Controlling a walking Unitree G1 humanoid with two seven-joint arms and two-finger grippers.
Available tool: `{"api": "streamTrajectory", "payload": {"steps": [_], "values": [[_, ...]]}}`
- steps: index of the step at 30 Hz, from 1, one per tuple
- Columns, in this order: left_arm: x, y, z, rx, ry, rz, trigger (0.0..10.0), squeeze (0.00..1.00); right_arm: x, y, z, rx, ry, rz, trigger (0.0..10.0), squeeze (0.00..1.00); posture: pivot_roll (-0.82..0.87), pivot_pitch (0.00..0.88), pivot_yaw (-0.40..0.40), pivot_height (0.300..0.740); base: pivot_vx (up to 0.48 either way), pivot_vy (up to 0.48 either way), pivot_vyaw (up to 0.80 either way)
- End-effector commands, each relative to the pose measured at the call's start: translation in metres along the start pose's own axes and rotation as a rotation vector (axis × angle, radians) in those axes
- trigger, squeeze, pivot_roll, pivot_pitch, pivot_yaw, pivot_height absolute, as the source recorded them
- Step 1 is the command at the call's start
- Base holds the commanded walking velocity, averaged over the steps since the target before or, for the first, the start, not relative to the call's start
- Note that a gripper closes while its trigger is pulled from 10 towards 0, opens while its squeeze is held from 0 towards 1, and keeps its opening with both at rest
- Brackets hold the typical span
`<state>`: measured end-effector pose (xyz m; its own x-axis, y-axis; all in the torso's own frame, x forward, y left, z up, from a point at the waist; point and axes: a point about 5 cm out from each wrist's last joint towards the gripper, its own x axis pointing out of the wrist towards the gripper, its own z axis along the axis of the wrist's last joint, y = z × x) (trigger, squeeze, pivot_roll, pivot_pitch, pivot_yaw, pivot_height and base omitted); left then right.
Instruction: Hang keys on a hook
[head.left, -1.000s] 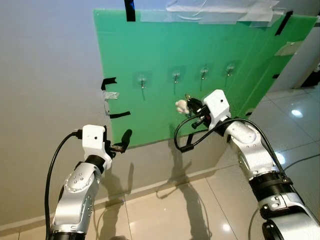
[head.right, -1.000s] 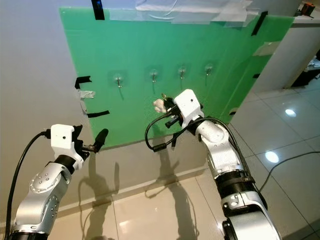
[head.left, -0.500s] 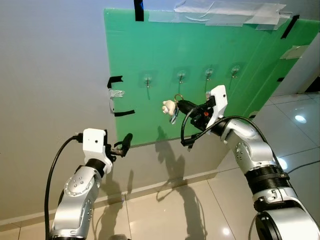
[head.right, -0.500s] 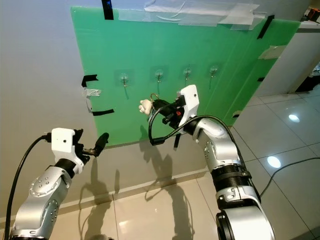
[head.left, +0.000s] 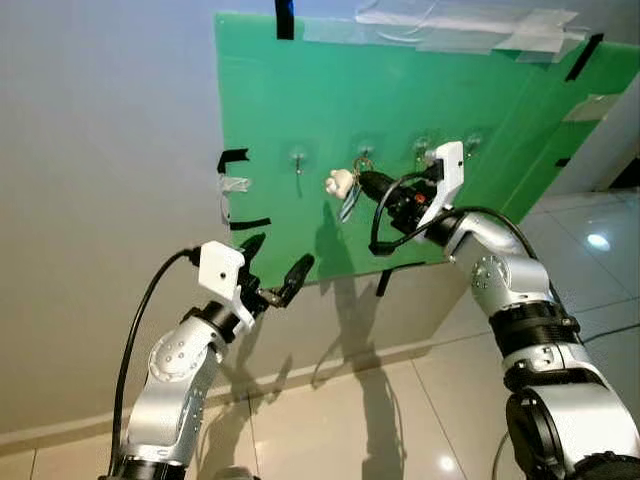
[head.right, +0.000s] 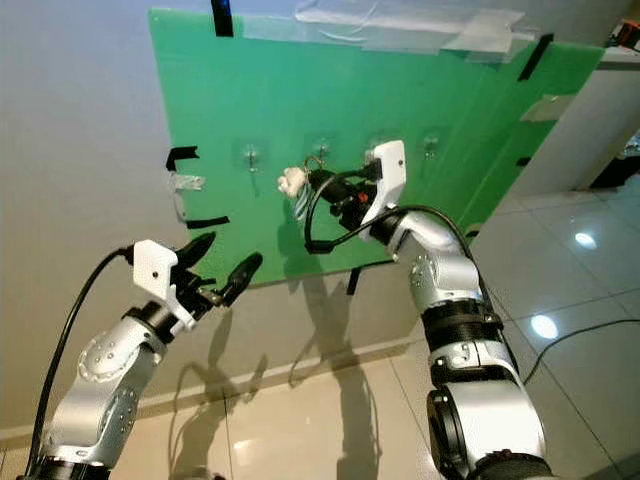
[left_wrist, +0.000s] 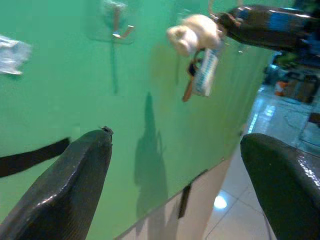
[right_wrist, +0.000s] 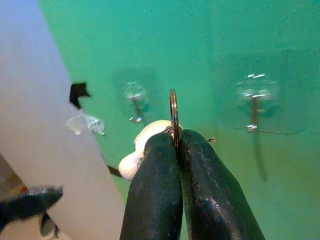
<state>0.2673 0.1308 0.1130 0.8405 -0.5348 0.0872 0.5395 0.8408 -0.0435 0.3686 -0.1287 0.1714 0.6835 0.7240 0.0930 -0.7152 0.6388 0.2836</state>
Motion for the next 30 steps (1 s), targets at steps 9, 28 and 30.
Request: {"api": "streamTrajectory", "payload": {"steps": [9, 28, 30], "values": [[0.012, -0.019, 0.003, -0.041, -0.071, -0.14, 10.0, 0.0, -0.003, -0.012, 0.004, 0.144, -0.066, -0.045, 0.0, 0.0, 0.18, 0.0, -0.113, 0.74, 0.0, 0.0, 0.0], [0.018, -0.026, 0.008, -0.047, -0.129, -0.189, 10.0, 0.0, -0.013, -0.024, -0.006, 0.345, -0.075, -0.045, 0.0, 0.0, 0.18, 0.0, -0.118, 0.74, 0.0, 0.0, 0.0], [0.018, -0.026, 0.009, -0.043, -0.149, -0.187, 10.0, 0.0, -0.013, -0.024, -0.008, 0.357, -0.067, -0.041, 0.0, 0.0, 0.18, 0.0, -0.123, 0.74, 0.0, 0.0, 0.0]]}}
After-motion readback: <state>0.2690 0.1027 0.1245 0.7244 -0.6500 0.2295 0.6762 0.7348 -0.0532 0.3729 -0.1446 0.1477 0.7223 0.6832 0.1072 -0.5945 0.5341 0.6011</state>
